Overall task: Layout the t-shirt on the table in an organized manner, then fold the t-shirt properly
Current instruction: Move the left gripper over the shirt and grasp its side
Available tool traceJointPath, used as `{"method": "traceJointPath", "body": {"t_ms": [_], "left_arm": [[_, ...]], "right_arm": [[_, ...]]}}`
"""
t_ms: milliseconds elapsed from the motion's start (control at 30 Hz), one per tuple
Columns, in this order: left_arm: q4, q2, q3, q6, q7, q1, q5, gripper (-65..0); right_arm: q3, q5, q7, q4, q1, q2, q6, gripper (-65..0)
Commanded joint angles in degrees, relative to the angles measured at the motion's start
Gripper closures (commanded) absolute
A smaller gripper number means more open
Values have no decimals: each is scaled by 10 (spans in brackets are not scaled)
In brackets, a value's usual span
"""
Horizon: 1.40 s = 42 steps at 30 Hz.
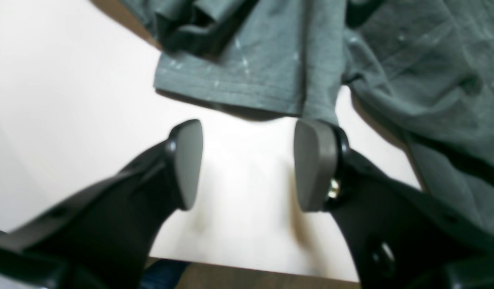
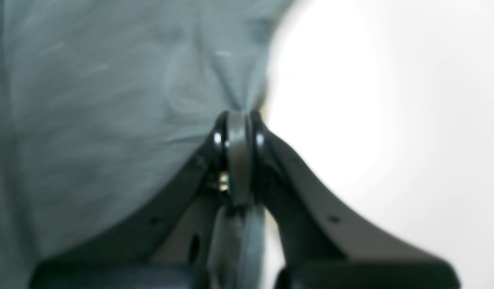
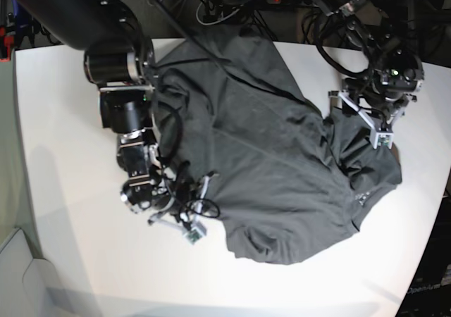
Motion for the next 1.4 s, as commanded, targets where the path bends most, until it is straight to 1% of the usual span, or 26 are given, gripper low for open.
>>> {"method": "traceJointPath", "body": {"t_ms": [0, 133, 200, 233, 300, 433, 467, 500, 600, 667, 767, 867, 967, 1033, 1200, 1367], "left_arm": [[8, -2, 2, -2, -6, -7, -5, -352], [10, -2, 4, -3, -5, -17, -8, -352], [10, -2, 5, -4, -4, -22, -28, -352], [10, -2, 6, -4, -4, -23, -46, -351], [9, -2, 23, 2, -4, -22, -92, -351], [8, -2, 72, 4, -4, -16, -183, -351], [7, -2, 88, 11, -4, -11, -202, -351], [7, -2, 107, 25, -5, -8, -220, -351], [-13, -2, 169, 93, -18, 5, -279, -351], [-43, -2, 200, 130, -47, 6, -307, -351], [-95, -2, 234, 168, -103, 16, -333, -352], [-126, -2, 270, 185, -149, 28, -350, -352], [-140, -2, 287, 195, -177, 36, -347, -352], [-154, -2, 289, 208, -187, 37, -350, -352], [-157, -2, 285, 242, -195, 47, -351, -352], [-119, -2, 285, 260, -192, 71, -351, -352]], "right_arm": [[9, 7, 15, 23, 24, 9, -11, 0], [62, 7, 15, 44, 25, 28, -39, 0], [94, 7, 14, 46, 28, 33, -54, 0], [108, 7, 14, 47, 28, 39, -61, 0], [124, 7, 14, 45, 28, 48, -67, 0], [126, 7, 14, 44, 25, 61, -67, 0], [125, 7, 14, 44, 25, 61, -67, 0], [125, 7, 13, 44, 21, 61, -67, 0], [124, 6, 13, 47, 14, 62, -66, 0], [124, 6, 13, 47, 12, 62, -66, 0], [123, 6, 13, 47, 11, 61, -66, 0], [123, 6, -5, 47, 11, 60, -66, 0], [123, 6, -11, 47, 13, 59, -66, 0], [123, 6, -11, 47, 14, 59, -66, 0], [123, 6, -11, 47, 14, 58, -66, 0], [123, 6, -10, 47, 14, 60, -66, 0]]}}
